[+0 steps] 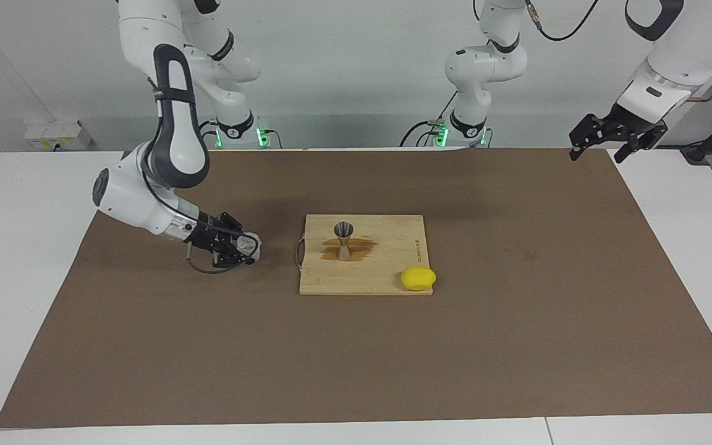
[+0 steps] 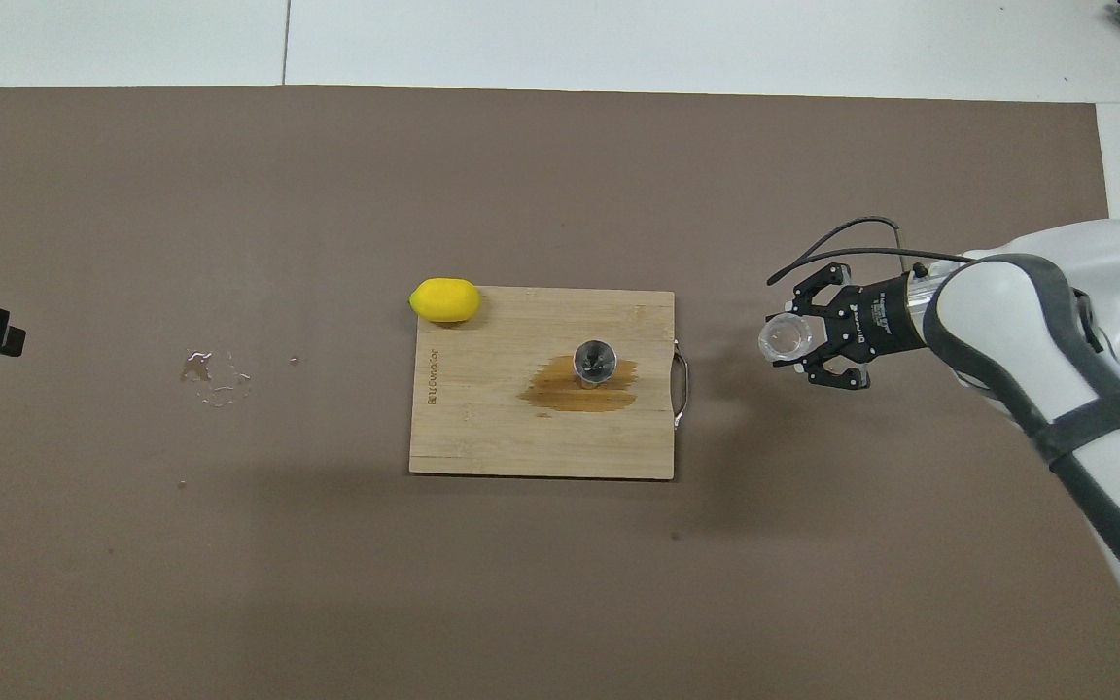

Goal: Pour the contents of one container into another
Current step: 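Carry the clear glass back and set it down with the right gripper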

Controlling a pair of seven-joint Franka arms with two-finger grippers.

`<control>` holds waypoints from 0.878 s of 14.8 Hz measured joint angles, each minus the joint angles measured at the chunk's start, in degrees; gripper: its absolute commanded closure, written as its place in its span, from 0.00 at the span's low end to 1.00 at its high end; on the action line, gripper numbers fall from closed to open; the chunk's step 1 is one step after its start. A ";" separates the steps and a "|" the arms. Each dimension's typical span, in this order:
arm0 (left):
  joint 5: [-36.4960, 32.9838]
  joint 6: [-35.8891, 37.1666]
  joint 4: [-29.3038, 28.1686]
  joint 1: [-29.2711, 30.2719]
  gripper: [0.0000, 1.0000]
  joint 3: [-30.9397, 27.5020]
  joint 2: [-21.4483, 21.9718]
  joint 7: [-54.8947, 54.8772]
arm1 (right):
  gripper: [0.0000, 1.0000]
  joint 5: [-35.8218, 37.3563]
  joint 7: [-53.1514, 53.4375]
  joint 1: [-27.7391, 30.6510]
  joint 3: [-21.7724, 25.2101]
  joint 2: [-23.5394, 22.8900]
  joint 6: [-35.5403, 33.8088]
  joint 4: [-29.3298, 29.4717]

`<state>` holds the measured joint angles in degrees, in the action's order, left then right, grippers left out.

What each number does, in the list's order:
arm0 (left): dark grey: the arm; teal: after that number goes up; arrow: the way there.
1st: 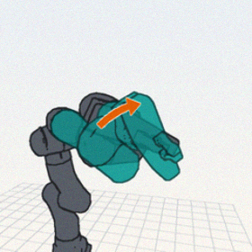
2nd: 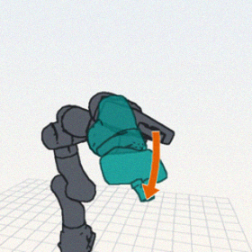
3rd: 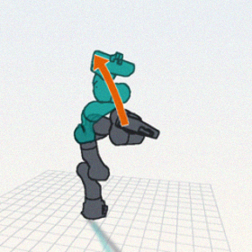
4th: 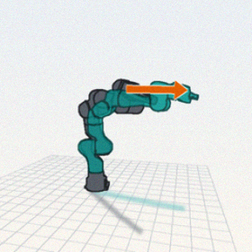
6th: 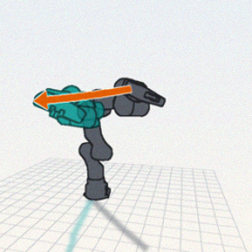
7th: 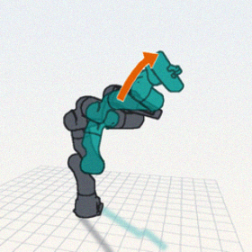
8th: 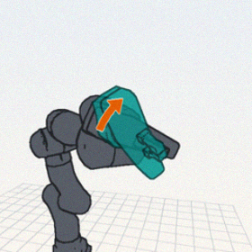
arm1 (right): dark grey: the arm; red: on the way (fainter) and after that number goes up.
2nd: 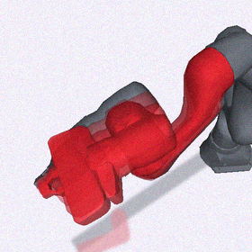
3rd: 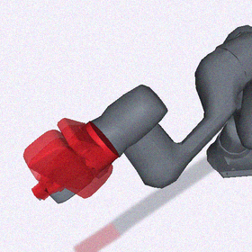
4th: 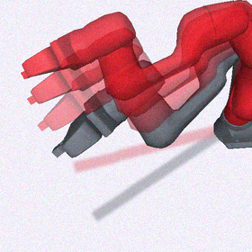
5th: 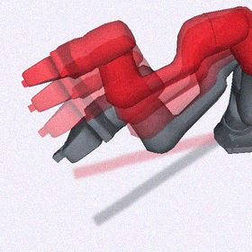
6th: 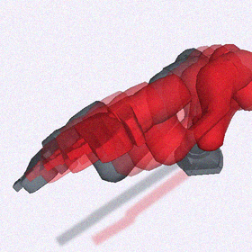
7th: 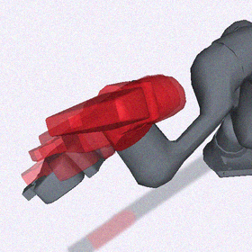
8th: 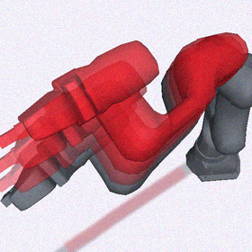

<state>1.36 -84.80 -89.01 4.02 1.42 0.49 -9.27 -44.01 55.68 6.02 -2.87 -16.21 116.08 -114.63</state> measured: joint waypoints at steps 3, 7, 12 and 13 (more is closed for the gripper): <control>-0.04 -0.54 -0.01 -1.52 0.00 -1.65 -0.01 2.01 | 1.00 -1.47 -7.08 5.17 0.02 -4.05 -2.22 0.08; -0.10 -0.72 -0.06 -2.03 0.00 -1.90 -0.02 2.62 | 0.56 -1.77 -9.46 6.98 -0.02 -6.20 -2.51 0.15; -0.19 -0.69 -0.11 -2.18 0.00 -2.13 -0.01 2.72 | 0.00 -1.78 -9.47 6.99 -0.04 -6.20 -2.46 -0.27; -0.19 -0.69 -0.11 -2.24 0.00 -2.38 -0.01 2.73 | 0.00 -1.78 -9.48 7.02 0.01 -6.17 -2.40 -0.28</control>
<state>1.17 -85.49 -89.13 1.78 -0.96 0.47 -6.54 -45.79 46.20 13.04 -2.87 -22.37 113.68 -114.91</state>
